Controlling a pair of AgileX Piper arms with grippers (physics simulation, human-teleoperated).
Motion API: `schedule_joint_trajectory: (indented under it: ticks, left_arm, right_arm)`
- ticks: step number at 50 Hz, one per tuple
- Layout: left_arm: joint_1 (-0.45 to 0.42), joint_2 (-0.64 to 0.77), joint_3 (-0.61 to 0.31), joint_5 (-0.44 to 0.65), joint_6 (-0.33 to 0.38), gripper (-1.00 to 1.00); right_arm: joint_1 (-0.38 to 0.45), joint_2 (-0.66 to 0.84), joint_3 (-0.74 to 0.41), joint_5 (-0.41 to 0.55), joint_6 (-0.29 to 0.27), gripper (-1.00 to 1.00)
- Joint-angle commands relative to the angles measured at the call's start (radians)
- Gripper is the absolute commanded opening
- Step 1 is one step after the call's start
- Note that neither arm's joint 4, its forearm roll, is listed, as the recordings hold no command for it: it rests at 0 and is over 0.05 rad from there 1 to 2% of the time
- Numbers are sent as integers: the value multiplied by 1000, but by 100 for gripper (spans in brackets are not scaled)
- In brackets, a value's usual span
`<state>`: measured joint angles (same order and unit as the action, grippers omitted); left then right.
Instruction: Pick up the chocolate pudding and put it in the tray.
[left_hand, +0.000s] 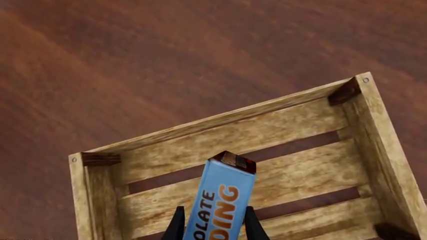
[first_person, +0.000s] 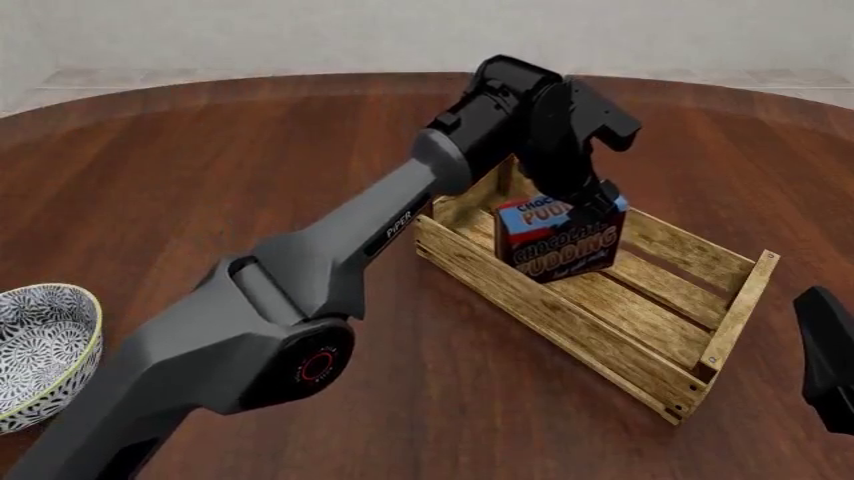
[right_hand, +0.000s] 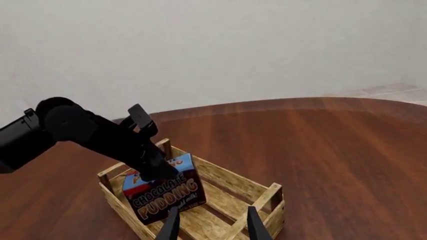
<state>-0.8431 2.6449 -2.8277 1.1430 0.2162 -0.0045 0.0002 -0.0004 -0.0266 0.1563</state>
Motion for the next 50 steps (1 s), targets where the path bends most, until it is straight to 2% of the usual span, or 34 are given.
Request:
schedule_joint_trajectory:
  ticks: [1,50]
  left_arm:
    - [12,7,-2,-3,23,-100]
    - [22,49,-2,-14,6,-100]
  right_arm:
    - [-1,0,0,0,2,100]
    - [-2,0,-1,0,1,100]
